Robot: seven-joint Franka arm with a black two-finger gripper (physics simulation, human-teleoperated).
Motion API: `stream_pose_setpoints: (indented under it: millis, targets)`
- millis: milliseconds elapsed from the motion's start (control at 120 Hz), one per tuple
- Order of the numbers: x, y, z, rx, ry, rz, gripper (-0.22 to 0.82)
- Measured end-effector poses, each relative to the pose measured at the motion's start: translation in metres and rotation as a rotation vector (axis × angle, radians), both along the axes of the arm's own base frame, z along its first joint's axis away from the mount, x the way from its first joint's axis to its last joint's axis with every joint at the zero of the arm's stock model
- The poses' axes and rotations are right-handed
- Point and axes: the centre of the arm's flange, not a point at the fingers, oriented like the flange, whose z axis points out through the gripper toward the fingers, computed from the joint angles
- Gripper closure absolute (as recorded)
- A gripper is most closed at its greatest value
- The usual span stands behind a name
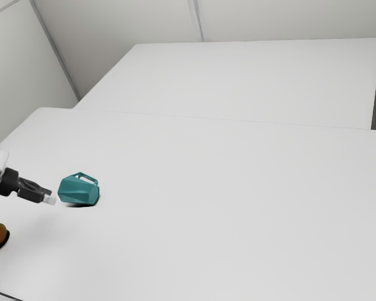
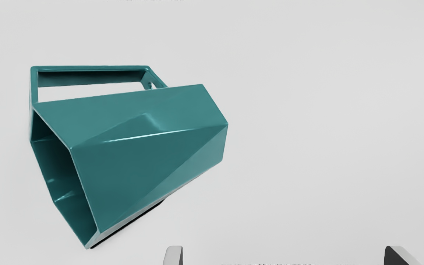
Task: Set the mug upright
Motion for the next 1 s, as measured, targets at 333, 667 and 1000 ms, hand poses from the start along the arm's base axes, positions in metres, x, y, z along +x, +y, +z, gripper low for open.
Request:
stream_pose_setpoints:
  millis: [333,667,1000]
  targets:
    - [0.003,0.028,-0.016,0.061,-0.086,-0.090,0.01]
    - [0.053,0.023,-0.051,0.067,-0.117,-0.176,0.01]
    - [0.059,0.021,-0.060,0.079,-0.150,-0.220,0.09]
